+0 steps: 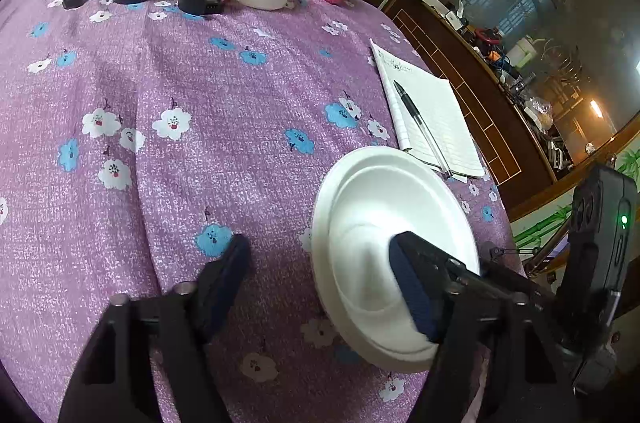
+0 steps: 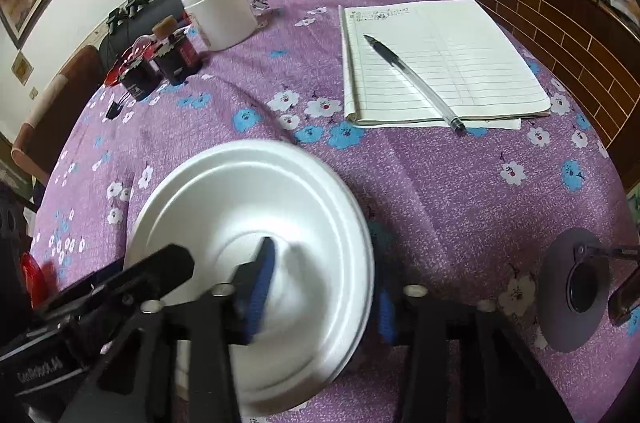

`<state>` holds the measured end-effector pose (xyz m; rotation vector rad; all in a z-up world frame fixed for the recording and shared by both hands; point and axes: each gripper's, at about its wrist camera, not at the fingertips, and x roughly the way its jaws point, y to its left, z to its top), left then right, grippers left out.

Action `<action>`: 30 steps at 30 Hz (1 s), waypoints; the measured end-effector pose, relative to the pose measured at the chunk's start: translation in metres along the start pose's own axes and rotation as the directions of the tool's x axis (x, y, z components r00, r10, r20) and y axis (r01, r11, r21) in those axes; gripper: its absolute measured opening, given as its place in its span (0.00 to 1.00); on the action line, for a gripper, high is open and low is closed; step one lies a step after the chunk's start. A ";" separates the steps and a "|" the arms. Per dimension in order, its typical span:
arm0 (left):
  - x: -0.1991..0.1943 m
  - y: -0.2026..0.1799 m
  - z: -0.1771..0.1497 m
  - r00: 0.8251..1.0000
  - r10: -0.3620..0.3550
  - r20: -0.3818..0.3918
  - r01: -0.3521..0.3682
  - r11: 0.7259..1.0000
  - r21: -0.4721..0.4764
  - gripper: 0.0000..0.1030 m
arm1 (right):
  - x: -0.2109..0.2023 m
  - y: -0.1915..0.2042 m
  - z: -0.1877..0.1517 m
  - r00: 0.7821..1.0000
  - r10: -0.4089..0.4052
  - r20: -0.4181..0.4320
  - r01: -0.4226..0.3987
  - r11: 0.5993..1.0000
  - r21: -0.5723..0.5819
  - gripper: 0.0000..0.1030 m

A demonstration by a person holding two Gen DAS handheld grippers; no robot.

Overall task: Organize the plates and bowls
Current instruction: 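Close the left gripper on the bowl rim opposite the right gripper, then carry the small white bowl and lower it into the white bowl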

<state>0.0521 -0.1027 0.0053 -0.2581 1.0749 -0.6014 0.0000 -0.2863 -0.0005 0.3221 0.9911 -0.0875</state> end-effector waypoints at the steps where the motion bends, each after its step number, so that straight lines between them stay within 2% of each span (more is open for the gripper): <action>1: 0.003 0.001 0.000 0.999 -0.026 -0.021 0.026 1.000 -0.005 0.23 | -0.001 0.001 -0.001 1.000 0.004 0.002 -0.004 1.000 -0.004 0.23; 2: 0.007 0.003 0.000 0.998 -0.048 -0.046 0.047 0.999 -0.014 0.14 | -0.001 0.002 -0.003 1.000 0.009 0.003 -0.009 1.000 -0.007 0.14; 3: 0.009 0.005 0.000 0.998 -0.029 -0.058 0.027 0.999 -0.020 0.11 | -0.003 0.004 -0.004 1.000 0.001 0.010 -0.001 1.000 -0.012 0.12; 9: -0.005 0.004 0.002 1.000 -0.014 0.001 0.014 1.000 -0.015 0.10 | -0.009 0.009 -0.011 0.999 0.036 0.033 -0.035 0.999 -0.016 0.12; 16: -0.015 -0.005 0.003 1.000 -0.001 0.030 0.001 1.000 0.007 0.10 | -0.026 0.015 -0.016 0.997 0.041 0.058 -0.040 0.999 -0.015 0.12; 24: -0.075 -0.018 -0.022 0.989 0.054 0.141 -0.062 0.997 0.055 0.10 | -0.068 0.038 -0.029 0.987 0.114 0.112 -0.104 0.991 -0.088 0.13; 30: -0.133 0.005 -0.049 0.973 0.105 0.205 -0.108 0.994 0.001 0.10 | -0.088 0.078 -0.051 0.970 0.216 0.116 -0.196 0.967 -0.164 0.13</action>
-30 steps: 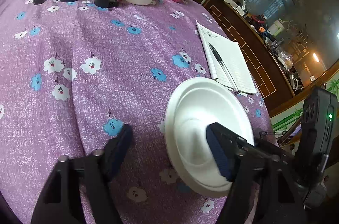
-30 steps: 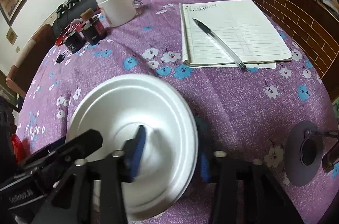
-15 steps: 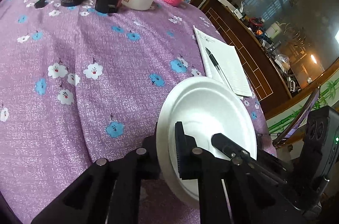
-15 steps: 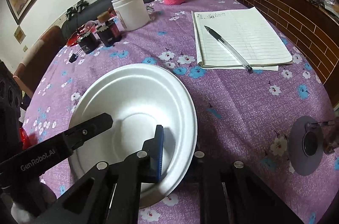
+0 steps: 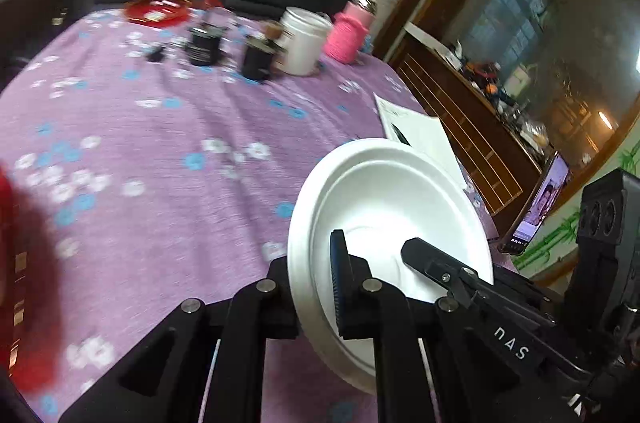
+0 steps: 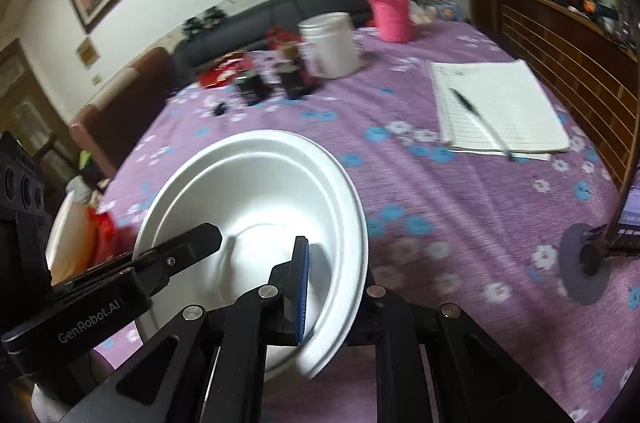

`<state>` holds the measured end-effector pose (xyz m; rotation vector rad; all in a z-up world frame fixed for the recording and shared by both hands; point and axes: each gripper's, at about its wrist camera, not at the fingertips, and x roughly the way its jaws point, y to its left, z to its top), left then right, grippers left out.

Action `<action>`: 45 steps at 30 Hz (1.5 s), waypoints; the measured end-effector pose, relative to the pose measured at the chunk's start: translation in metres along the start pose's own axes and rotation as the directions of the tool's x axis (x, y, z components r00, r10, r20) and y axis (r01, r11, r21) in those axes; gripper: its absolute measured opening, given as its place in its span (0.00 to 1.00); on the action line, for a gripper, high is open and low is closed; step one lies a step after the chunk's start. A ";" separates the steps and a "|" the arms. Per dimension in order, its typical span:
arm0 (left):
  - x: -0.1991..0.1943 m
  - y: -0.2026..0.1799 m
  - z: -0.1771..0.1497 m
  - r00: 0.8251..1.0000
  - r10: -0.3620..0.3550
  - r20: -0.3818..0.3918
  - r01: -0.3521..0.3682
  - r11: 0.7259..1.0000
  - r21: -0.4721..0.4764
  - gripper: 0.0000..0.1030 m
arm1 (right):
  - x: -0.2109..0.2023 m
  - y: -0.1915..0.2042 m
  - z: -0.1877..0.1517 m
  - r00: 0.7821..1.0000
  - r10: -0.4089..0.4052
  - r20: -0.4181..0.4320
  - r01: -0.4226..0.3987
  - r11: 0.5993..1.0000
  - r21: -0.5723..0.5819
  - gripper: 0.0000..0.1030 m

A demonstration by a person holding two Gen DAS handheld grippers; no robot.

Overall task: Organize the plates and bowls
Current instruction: 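Carry the small white bowl and lower it into the white bowl, then open both grippers and lift them away from the stack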

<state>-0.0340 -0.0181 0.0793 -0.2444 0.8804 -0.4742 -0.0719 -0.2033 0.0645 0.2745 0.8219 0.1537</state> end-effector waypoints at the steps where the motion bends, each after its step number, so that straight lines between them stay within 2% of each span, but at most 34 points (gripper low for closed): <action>1: -0.010 0.005 -0.002 1.000 0.012 0.013 -0.011 1.000 -0.007 0.10 | -0.001 0.010 -0.002 1.000 0.027 -0.002 -0.027 1.000 -0.011 0.13; 6: -0.067 0.039 -0.010 0.990 0.120 0.072 -0.117 0.992 -0.052 0.10 | 0.002 0.069 -0.009 0.991 0.130 -0.019 -0.131 0.988 -0.078 0.13; 11: -0.121 0.084 -0.005 0.964 0.233 0.125 -0.220 0.969 -0.109 0.10 | 0.013 0.144 -0.003 0.976 0.215 -0.044 -0.219 0.960 -0.173 0.13; 16: -0.168 0.132 0.007 0.918 0.357 0.173 -0.331 0.929 -0.163 0.10 | 0.030 0.224 0.009 0.953 0.293 -0.072 -0.301 0.919 -0.254 0.13; 19: -0.181 0.164 0.013 0.888 0.428 0.167 -0.394 0.897 -0.199 0.10 | 0.051 0.261 0.012 0.943 0.310 -0.118 -0.331 0.903 -0.273 0.13; 22: -0.182 0.189 0.017 0.874 0.467 0.137 -0.431 0.873 -0.227 0.10 | 0.071 0.286 0.009 0.939 0.306 -0.158 -0.340 0.897 -0.285 0.13; 30: -0.164 0.220 0.019 0.869 0.487 0.085 -0.450 0.850 -0.275 0.13 | 0.106 0.301 0.005 0.939 0.278 -0.204 -0.328 0.901 -0.285 0.14; 32: -0.164 0.221 0.018 0.871 0.485 0.077 -0.447 0.848 -0.284 0.19 | 0.109 0.299 0.005 0.937 0.279 -0.209 -0.330 0.901 -0.281 0.14; 34: -0.166 0.222 0.017 0.865 0.494 0.088 -0.452 0.844 -0.288 0.37 | 0.113 0.299 0.003 0.938 0.274 -0.212 -0.326 0.905 -0.273 0.14; 35: -0.168 0.222 0.016 0.860 0.501 0.100 -0.456 0.841 -0.290 0.42 | 0.114 0.297 0.003 0.937 0.277 -0.213 -0.329 0.906 -0.268 0.16; 37: -0.177 0.220 0.015 0.844 0.520 0.132 -0.466 0.832 -0.301 0.54 | 0.113 0.295 0.003 0.935 0.292 -0.201 -0.337 0.907 -0.251 0.28; 38: -0.183 0.220 0.014 0.837 0.527 0.148 -0.467 0.828 -0.310 0.57 | 0.113 0.293 0.004 0.935 0.301 -0.189 -0.341 0.908 -0.244 0.40; 39: -0.185 0.220 0.014 0.834 0.529 0.156 -0.465 0.827 -0.316 0.62 | 0.112 0.293 0.005 0.934 0.309 -0.181 -0.347 0.907 -0.239 0.48; 42: -0.196 0.221 0.011 0.827 0.533 0.179 -0.456 0.822 -0.341 0.66 | 0.107 0.291 0.006 0.936 0.321 -0.143 -0.348 0.905 -0.244 0.52; 45: -0.204 0.224 0.005 0.830 0.524 0.190 -0.435 0.823 -0.366 0.66 | 0.100 0.290 0.007 0.938 0.328 -0.108 -0.345 0.903 -0.257 0.60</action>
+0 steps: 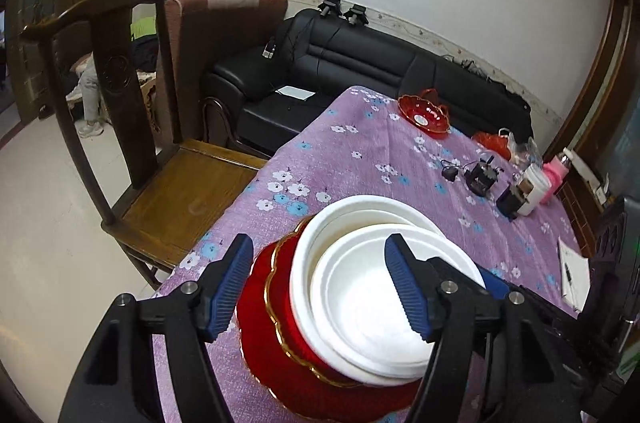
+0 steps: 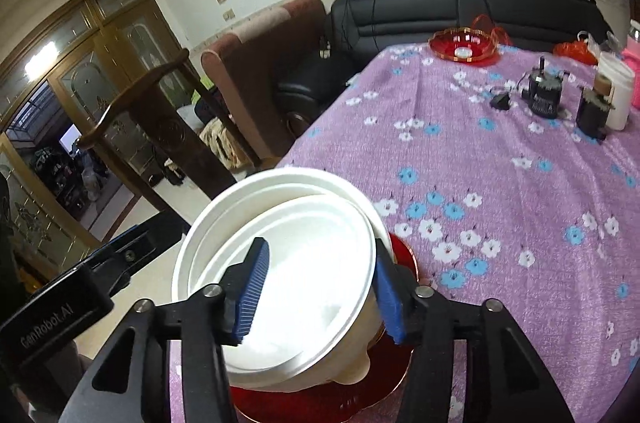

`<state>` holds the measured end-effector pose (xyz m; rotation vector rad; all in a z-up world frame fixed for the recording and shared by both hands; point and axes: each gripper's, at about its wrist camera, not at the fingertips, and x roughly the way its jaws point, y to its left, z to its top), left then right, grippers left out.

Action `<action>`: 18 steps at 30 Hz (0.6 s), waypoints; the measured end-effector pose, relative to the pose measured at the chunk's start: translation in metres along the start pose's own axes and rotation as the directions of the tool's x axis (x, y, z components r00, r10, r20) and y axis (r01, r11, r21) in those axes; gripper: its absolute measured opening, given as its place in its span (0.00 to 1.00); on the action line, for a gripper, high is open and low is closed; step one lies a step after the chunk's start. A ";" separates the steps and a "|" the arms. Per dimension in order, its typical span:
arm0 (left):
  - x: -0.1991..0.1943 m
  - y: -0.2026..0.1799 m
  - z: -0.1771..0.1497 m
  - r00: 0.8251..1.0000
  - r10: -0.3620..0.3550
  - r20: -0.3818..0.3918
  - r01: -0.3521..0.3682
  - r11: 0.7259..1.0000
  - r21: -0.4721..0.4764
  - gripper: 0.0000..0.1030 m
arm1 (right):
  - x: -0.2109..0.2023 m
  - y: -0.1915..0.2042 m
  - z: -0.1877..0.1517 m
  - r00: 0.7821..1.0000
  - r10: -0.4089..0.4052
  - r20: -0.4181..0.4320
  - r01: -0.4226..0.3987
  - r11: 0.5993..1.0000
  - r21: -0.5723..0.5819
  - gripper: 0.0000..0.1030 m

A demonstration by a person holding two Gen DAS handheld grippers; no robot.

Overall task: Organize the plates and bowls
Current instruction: 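Open both grippers and lift them away from the stack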

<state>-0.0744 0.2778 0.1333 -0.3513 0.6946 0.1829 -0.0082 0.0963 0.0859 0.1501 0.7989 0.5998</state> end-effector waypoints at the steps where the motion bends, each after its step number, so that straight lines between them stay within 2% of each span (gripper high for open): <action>1: -0.003 0.002 -0.001 1.000 -0.003 0.006 0.003 1.000 -0.009 0.66 | -0.003 0.000 0.000 1.000 -0.011 0.018 0.011 1.000 -0.003 0.63; 3: -0.011 0.005 -0.004 1.000 -0.009 0.027 0.010 1.000 -0.029 0.67 | -0.011 0.000 0.001 0.999 -0.019 0.048 0.019 1.000 -0.006 0.68; 8: -0.036 0.004 -0.013 0.994 0.001 0.107 0.003 0.999 -0.038 0.77 | -0.035 -0.009 0.000 0.994 -0.029 0.109 0.028 0.999 0.016 0.69; 13: -0.064 -0.009 -0.027 0.974 0.065 0.215 -0.064 0.998 -0.010 0.94 | -0.064 -0.023 -0.012 0.985 -0.057 0.163 0.052 0.998 0.036 0.74; 16: -0.075 -0.024 -0.037 0.957 0.107 0.271 -0.116 0.993 0.018 0.96 | -0.078 -0.035 -0.024 0.982 -0.080 0.174 0.073 0.996 0.047 0.78; 18: -0.076 -0.034 -0.044 0.955 0.116 0.274 -0.132 0.990 0.041 0.96 | -0.084 -0.043 -0.032 0.982 -0.088 0.166 0.081 0.995 0.052 0.78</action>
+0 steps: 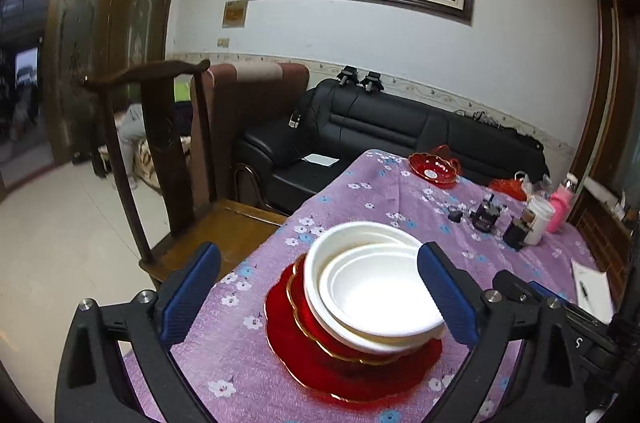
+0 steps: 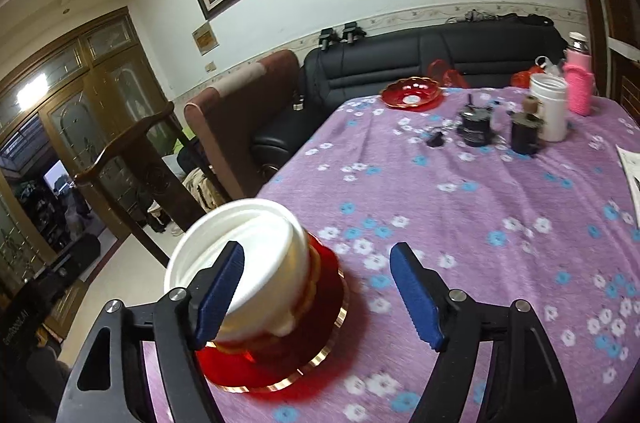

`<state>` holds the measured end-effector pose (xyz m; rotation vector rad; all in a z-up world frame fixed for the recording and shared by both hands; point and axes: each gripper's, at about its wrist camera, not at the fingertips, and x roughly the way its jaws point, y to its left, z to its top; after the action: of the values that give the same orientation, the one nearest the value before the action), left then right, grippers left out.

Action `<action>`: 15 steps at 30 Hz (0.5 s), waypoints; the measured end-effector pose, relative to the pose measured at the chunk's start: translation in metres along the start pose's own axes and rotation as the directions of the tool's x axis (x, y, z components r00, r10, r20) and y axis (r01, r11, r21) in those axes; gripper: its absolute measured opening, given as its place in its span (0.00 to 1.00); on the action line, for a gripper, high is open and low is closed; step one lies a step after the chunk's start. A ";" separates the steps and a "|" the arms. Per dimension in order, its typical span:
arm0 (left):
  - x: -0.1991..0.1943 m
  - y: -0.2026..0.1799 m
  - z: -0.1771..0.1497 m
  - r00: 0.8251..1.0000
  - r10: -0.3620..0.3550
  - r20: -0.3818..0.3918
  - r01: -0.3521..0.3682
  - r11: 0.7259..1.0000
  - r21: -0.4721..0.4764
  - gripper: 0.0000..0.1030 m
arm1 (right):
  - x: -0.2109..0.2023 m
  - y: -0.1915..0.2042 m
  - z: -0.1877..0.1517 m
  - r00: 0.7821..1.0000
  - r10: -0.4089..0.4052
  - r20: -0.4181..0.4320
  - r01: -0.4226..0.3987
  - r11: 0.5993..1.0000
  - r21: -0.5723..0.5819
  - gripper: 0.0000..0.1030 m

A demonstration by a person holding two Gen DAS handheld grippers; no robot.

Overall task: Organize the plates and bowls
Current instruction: 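Open both grippers and lift them away from the stack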

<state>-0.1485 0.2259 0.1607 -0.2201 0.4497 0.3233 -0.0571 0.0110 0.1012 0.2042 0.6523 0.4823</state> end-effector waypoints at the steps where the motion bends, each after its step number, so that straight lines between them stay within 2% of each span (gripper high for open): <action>1: -0.001 -0.004 -0.002 1.000 -0.001 -0.005 0.001 1.000 0.008 0.96 | -0.002 -0.004 -0.003 1.000 -0.005 -0.004 0.005 1.000 0.003 0.78; 9: -0.009 -0.032 -0.023 0.999 0.003 -0.052 0.000 0.999 0.046 0.96 | -0.027 -0.037 -0.029 1.000 -0.025 -0.014 0.025 0.999 0.035 0.78; 15: -0.014 -0.044 -0.030 0.998 0.016 -0.064 -0.011 0.997 0.075 0.96 | -0.041 -0.047 -0.042 0.999 -0.038 -0.012 0.038 0.999 0.031 0.78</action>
<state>-0.1564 0.1738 0.1471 -0.1556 0.5266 0.3128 -0.0943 -0.0487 0.0743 0.2182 0.6734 0.4375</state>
